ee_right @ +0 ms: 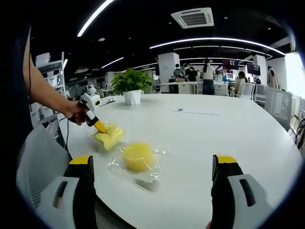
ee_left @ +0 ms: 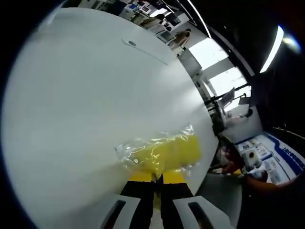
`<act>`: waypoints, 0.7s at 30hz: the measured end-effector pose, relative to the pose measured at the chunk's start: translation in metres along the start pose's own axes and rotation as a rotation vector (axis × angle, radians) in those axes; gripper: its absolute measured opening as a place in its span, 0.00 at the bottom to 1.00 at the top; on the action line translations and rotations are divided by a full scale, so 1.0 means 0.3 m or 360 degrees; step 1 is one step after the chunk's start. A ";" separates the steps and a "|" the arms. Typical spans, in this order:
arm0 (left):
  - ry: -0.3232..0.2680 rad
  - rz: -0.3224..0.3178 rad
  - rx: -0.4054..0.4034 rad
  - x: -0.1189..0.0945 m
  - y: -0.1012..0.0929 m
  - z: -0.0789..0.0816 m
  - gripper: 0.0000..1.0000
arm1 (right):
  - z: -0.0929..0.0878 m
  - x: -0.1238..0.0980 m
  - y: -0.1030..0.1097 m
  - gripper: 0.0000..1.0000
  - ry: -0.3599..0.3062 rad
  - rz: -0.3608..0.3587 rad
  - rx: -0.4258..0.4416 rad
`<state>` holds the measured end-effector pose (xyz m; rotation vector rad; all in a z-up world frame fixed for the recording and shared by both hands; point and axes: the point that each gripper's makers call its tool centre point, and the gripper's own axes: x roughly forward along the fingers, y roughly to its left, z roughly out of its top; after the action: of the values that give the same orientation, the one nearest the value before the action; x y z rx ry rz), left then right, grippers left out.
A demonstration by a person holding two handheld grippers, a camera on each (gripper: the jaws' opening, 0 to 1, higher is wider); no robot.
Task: Compare the silicone blocks by pressing each to a similar depth, holding the contact briefly, and releasing to observe deformation and rebound differences across the visible hardness samples.
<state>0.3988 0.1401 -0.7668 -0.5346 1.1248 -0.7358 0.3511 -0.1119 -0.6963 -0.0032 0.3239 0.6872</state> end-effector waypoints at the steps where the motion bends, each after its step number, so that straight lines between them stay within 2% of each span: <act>1: 0.0003 0.0004 0.0001 0.002 0.004 -0.001 0.01 | -0.004 0.001 -0.001 0.97 0.0011 0.0000 -0.0001; 7: 0.0025 0.0068 -0.0005 0.024 0.049 -0.008 0.02 | -0.008 0.000 -0.010 0.97 0.0003 -0.0009 0.0032; 9: 0.0024 0.0117 -0.0013 0.030 0.068 -0.007 0.02 | -0.013 0.001 -0.013 0.97 0.0017 -0.0014 0.0030; 13: 0.0036 0.0164 0.0140 0.039 0.069 -0.008 0.03 | -0.015 0.003 -0.012 0.97 0.0022 -0.0015 0.0023; 16: 0.0059 0.0185 0.0182 0.039 0.065 -0.011 0.03 | -0.019 0.004 -0.013 0.96 0.0027 -0.0012 0.0024; 19: 0.0063 0.0211 0.0158 0.043 0.082 -0.007 0.04 | -0.024 0.005 -0.008 0.96 0.0049 -0.0007 0.0001; 21: 0.0077 0.0232 0.0239 0.044 0.083 -0.009 0.04 | -0.021 0.004 -0.009 0.96 0.0040 -0.0010 0.0005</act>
<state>0.4057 0.1462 -0.7935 -0.3062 1.1307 -0.7024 0.3518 -0.1138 -0.7031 -0.0099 0.3489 0.6807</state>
